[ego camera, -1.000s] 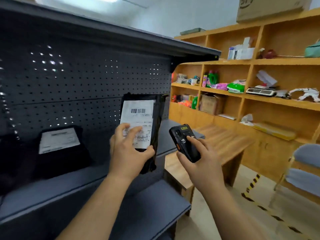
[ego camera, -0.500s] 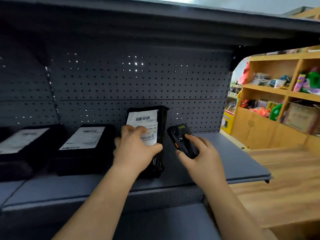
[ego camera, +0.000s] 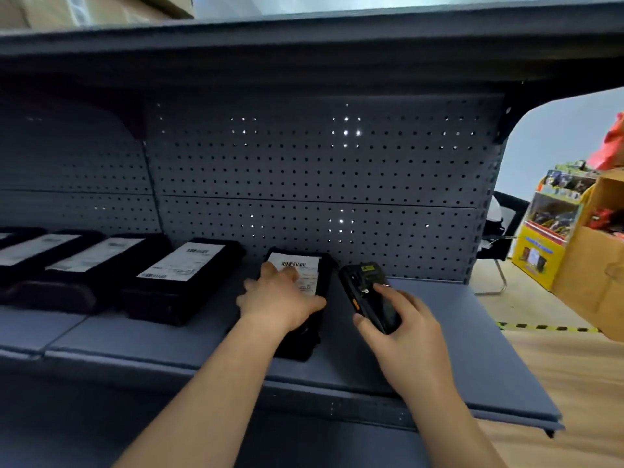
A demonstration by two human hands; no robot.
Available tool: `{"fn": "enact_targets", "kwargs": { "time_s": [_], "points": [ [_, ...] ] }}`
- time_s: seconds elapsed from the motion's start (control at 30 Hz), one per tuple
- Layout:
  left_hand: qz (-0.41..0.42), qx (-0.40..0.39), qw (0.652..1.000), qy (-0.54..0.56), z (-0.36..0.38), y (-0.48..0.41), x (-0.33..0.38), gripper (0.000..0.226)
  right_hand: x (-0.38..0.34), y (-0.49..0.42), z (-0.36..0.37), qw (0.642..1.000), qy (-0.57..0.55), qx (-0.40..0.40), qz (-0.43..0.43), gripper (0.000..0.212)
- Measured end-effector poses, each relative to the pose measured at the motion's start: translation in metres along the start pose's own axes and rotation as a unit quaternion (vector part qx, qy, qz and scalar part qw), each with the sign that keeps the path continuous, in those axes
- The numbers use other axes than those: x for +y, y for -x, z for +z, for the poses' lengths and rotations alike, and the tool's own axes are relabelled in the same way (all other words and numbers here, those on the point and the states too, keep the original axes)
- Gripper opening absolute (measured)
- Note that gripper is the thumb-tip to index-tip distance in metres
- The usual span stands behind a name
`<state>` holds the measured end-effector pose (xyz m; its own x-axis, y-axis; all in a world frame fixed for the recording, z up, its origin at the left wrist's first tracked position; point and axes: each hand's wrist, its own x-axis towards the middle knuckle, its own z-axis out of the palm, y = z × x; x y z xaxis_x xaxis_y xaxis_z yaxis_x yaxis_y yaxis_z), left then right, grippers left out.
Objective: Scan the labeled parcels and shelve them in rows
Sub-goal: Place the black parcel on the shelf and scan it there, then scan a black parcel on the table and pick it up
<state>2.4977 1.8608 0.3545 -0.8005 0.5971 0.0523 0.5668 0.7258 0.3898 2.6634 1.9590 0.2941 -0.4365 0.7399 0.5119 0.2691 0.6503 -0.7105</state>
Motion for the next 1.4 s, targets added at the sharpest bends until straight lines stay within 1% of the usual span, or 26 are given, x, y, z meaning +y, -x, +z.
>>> {"fn": "enact_targets", "kwargs": {
  "time_s": [0.37, 0.47, 0.53, 0.57, 0.67, 0.73, 0.77, 0.83, 0.93, 1.1, 1.2, 1.3, 1.4],
  "points": [
    [0.005, 0.012, 1.000, -0.017, 0.014, -0.039, 0.013, 0.081, 0.011, -0.011, -0.003, 1.000, 0.017, -0.008, 0.012, 0.053],
    [0.015, 0.016, 1.000, 0.001, 0.015, -0.038, 0.011, 0.082, 0.007, -0.010, -0.005, 1.000, 0.017, -0.004, 0.009, 0.053],
    [0.041, 0.047, 0.996, 0.063, 0.013, -0.032, 0.005, 0.078, 0.003, -0.008, -0.007, 1.000, 0.010, 0.003, 0.007, 0.052],
    [0.064, 0.075, 0.990, 0.096, 0.011, -0.025, -0.001, 0.075, -0.001, -0.006, -0.007, 1.000, 0.006, 0.005, 0.005, 0.051],
    [0.181, 0.163, 0.962, 0.123, 0.000, -0.003, -0.033, 0.071, -0.020, 0.005, -0.002, 1.000, 0.001, 0.011, -0.002, 0.051],
    [0.254, 0.193, 0.940, 0.122, -0.008, 0.011, -0.061, 0.068, -0.038, 0.013, 0.005, 1.000, 0.004, 0.015, -0.011, 0.052],
    [0.279, 0.204, 0.931, 0.119, -0.013, 0.017, -0.077, 0.067, -0.049, 0.018, 0.010, 1.000, 0.008, 0.013, -0.015, 0.052],
    [0.299, 0.224, 0.921, 0.111, -0.024, 0.030, -0.110, 0.064, -0.072, 0.029, 0.024, 1.000, 0.012, 0.009, -0.025, 0.054],
    [0.310, 0.247, 0.913, 0.100, -0.042, 0.050, -0.168, 0.061, -0.112, 0.057, 0.055, 0.999, -0.001, 0.000, -0.034, 0.055],
    [0.296, 0.254, 0.917, 0.080, -0.077, 0.086, -0.298, 0.063, -0.194, 0.125, 0.135, 0.998, -0.023, -0.031, -0.058, 0.056],
    [0.294, 0.266, 0.914, 0.087, -0.104, 0.107, -0.384, 0.058, -0.252, 0.162, 0.193, 0.994, -0.053, -0.064, -0.070, 0.054],
    [0.258, 0.288, 0.918, 0.093, -0.134, 0.124, -0.473, 0.056, -0.316, 0.191, 0.257, 0.988, -0.082, -0.101, -0.086, 0.054],
    [0.207, 0.323, 0.921, 0.071, -0.166, 0.132, -0.567, 0.057, -0.380, 0.214, 0.333, 0.976, -0.117, -0.147, -0.106, 0.054]
  ]
}}
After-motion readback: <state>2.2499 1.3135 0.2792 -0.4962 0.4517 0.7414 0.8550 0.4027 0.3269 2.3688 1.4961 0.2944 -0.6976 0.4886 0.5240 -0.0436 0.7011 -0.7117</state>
